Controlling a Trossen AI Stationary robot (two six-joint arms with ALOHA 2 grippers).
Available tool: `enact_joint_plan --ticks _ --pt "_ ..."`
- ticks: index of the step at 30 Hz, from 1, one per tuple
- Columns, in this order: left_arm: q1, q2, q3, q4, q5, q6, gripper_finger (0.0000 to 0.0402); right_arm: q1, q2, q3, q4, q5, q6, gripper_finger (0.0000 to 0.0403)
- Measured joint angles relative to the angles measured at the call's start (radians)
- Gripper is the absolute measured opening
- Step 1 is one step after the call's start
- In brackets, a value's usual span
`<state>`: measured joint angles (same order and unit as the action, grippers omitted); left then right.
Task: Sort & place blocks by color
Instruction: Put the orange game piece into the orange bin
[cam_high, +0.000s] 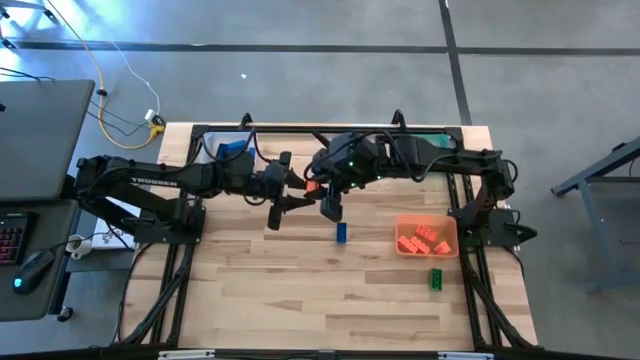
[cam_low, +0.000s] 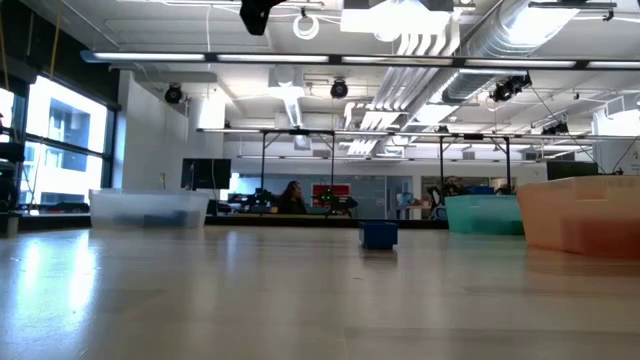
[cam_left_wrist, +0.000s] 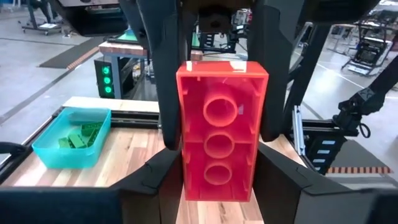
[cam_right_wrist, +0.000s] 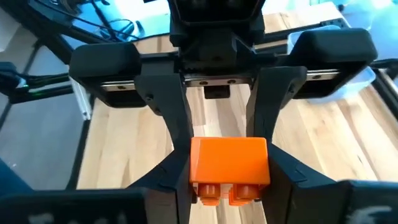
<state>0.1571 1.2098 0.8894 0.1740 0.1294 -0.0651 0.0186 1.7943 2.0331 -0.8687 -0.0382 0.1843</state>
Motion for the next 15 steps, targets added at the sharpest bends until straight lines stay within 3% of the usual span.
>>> enact_joint_plan --ticks 7,15 --pt "0.000 0.000 0.000 -0.017 -0.029 -0.007 0.0163 0.048 0.000 0.000 -0.065 0.113 0.077 0.0112" --pt "0.000 0.000 0.000 -0.028 -0.048 0.043 0.0209 0.077 0.000 0.000 -0.170 0.239 0.239 0.0112"
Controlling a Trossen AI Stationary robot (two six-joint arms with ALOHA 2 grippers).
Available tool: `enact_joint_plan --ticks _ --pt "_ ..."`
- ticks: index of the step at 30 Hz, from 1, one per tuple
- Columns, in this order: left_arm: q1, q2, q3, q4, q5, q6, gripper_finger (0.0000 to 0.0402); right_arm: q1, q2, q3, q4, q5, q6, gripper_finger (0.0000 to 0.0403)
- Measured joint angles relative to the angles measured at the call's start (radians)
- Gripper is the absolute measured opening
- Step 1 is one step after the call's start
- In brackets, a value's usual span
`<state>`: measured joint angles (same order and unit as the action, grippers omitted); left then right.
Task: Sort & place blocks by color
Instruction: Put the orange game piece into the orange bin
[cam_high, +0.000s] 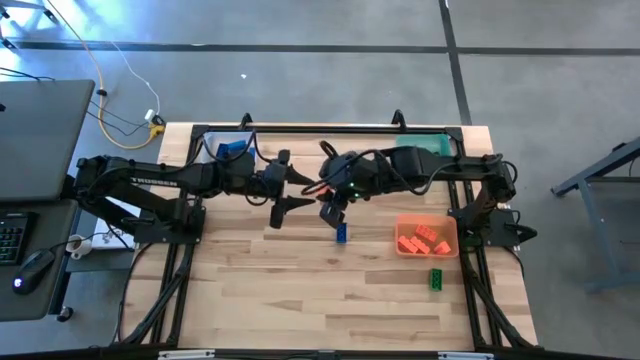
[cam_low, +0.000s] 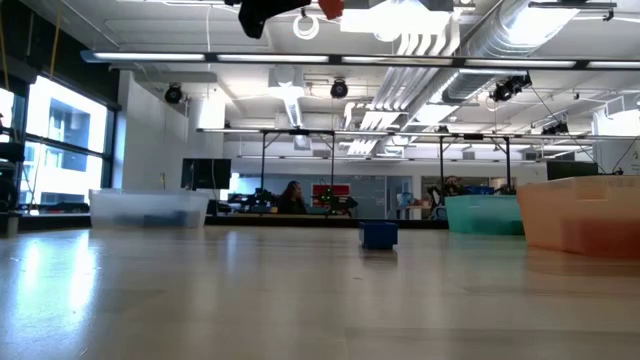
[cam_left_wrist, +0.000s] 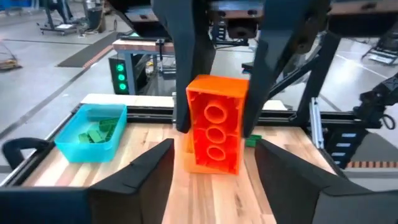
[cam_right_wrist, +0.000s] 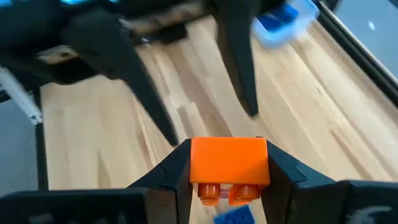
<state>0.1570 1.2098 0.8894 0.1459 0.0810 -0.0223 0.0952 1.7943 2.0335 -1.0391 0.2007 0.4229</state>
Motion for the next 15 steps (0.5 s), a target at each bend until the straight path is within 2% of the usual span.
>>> enact_joint_plan --ticks 7,15 --pt "0.008 0.000 0.000 -0.004 -0.099 0.000 0.0236 0.043 0.000 0.000 -0.161 0.075 0.175 0.0112" --pt "0.006 0.000 0.000 -0.071 -0.093 0.000 0.0233 0.101 0.000 0.000 -0.356 0.206 0.407 0.0112"
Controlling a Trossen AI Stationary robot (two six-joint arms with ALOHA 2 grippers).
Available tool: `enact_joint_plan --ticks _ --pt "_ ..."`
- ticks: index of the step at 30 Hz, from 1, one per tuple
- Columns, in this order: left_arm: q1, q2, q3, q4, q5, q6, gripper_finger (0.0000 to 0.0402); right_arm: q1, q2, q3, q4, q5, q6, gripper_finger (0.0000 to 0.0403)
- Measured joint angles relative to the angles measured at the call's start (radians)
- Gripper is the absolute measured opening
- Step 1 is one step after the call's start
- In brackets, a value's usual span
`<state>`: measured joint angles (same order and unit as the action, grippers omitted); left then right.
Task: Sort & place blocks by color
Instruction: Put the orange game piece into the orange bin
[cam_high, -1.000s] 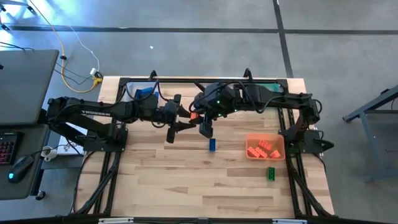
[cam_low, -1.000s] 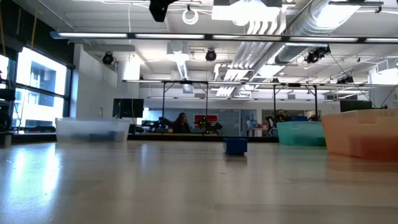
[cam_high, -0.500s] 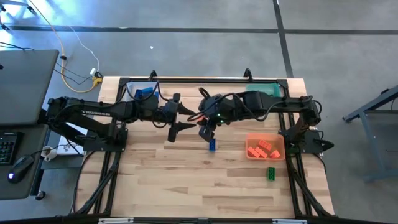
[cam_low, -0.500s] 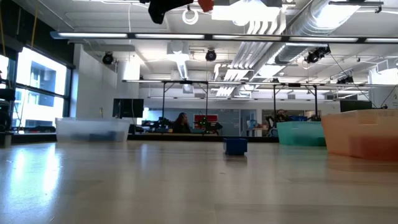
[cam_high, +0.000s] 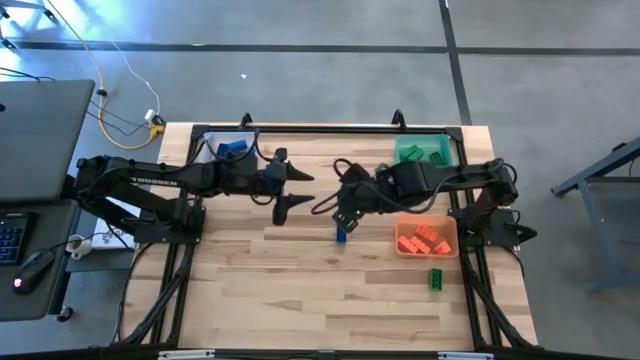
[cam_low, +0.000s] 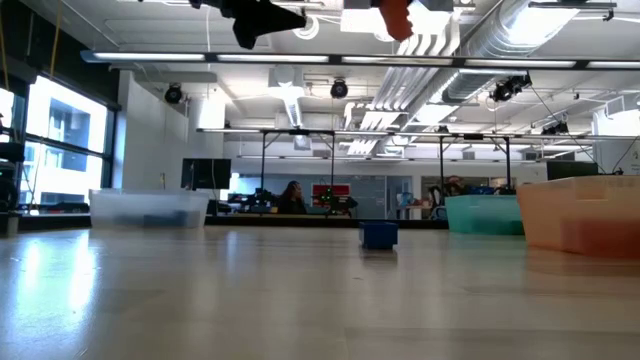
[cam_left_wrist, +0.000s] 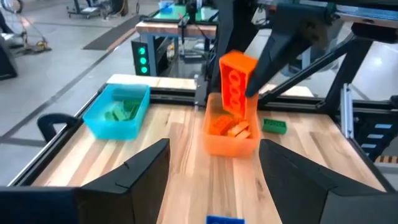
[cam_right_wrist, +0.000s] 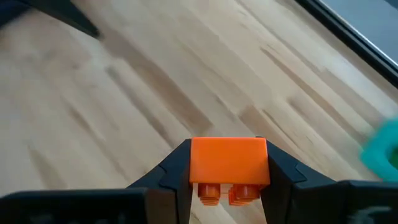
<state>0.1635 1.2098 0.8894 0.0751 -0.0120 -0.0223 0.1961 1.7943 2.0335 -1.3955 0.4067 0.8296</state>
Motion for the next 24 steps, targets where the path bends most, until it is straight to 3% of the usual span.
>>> enact_joint_plan --ticks 7,12,24 --pt "0.000 0.000 0.000 -0.044 0.000 0.000 0.0233 0.044 -0.001 -0.038 -0.179 0.065 0.267 0.0112" --pt "0.000 0.000 0.000 -0.053 0.000 0.000 0.0233 0.060 0.001 -0.149 -0.172 0.062 0.352 0.0112" --pt "0.000 0.000 0.000 -0.053 0.004 0.026 0.0232 0.074 0.000 -0.447 -0.176 -0.073 0.536 0.0112"
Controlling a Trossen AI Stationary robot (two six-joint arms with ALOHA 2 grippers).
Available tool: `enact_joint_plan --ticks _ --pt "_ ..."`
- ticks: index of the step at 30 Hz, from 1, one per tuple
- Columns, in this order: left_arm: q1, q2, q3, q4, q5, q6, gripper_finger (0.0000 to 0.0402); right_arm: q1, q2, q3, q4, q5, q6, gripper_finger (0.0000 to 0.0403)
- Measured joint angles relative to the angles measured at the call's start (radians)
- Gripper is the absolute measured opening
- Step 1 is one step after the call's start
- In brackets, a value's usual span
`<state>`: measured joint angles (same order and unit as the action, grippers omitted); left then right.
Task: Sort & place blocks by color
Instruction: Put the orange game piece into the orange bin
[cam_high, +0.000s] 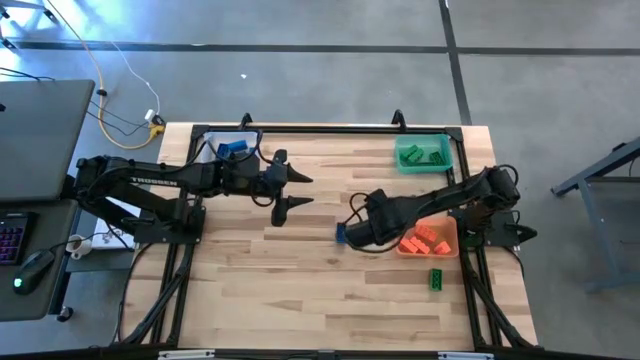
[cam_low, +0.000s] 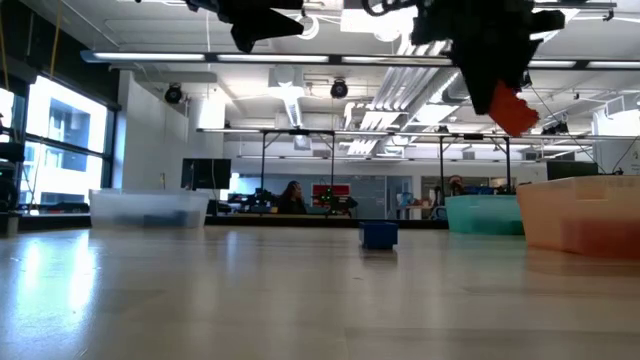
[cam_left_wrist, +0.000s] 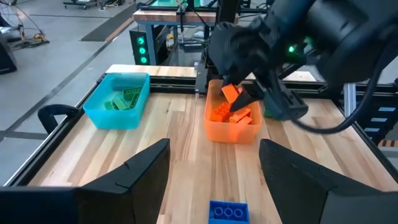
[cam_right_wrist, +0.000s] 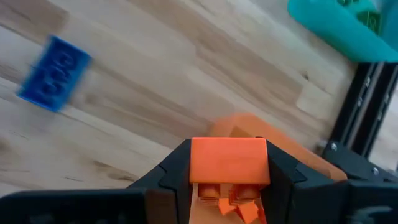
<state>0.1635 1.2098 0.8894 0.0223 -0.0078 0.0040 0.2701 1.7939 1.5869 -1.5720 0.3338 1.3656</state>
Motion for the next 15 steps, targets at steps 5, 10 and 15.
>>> enact_joint_plan --ticks 5,10,15 --pt "0.000 0.000 0.000 0.000 0.000 0.000 0.0232 0.014 -0.001 -0.075 0.001 -0.032 0.044 0.0112" --pt "0.000 0.000 0.000 0.000 0.000 0.000 0.0232 0.027 -0.004 -0.137 0.001 -0.055 0.070 0.0112" --pt "0.000 0.000 0.000 0.000 0.000 0.000 0.0232 0.027 -0.004 -0.221 0.001 -0.104 0.080 0.0112"
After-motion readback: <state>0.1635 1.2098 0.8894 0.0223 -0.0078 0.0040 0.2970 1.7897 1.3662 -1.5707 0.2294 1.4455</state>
